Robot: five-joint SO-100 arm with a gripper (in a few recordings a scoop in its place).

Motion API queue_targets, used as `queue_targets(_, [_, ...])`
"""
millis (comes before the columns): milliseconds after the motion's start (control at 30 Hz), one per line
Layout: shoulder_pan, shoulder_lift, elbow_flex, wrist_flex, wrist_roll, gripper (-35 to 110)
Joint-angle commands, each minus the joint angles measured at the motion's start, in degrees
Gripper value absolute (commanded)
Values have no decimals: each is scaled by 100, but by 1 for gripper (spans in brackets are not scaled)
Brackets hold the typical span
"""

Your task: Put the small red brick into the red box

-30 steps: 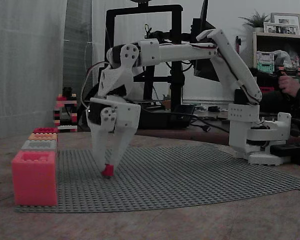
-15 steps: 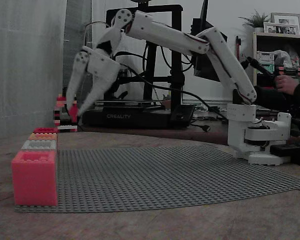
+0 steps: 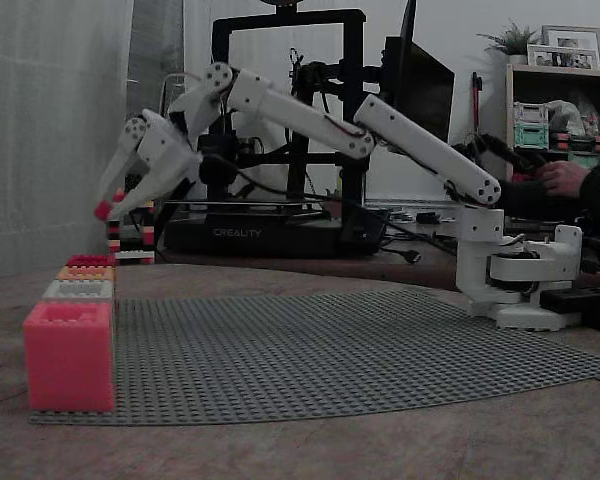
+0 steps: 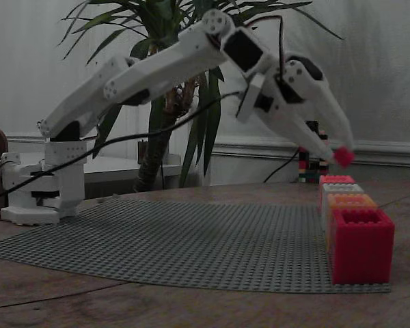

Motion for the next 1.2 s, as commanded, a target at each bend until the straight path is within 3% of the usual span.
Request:
queue_targets(0, [88,105,-519,-308,-237,0])
queue_targets(400, [334,-211,-519,-580,-492,0])
queue_targets(533, [387,-290,-519,-642,-589,14])
queue_targets(767, [396,-88,-352,-650,-668,15])
queue_targets(867, [387,738,439,-668,-378,0])
queue_targets(1033, [316,3243,3059,-1011,-62,0])
queue_targets(1167, [79,5634,6029,-1336,-396,0])
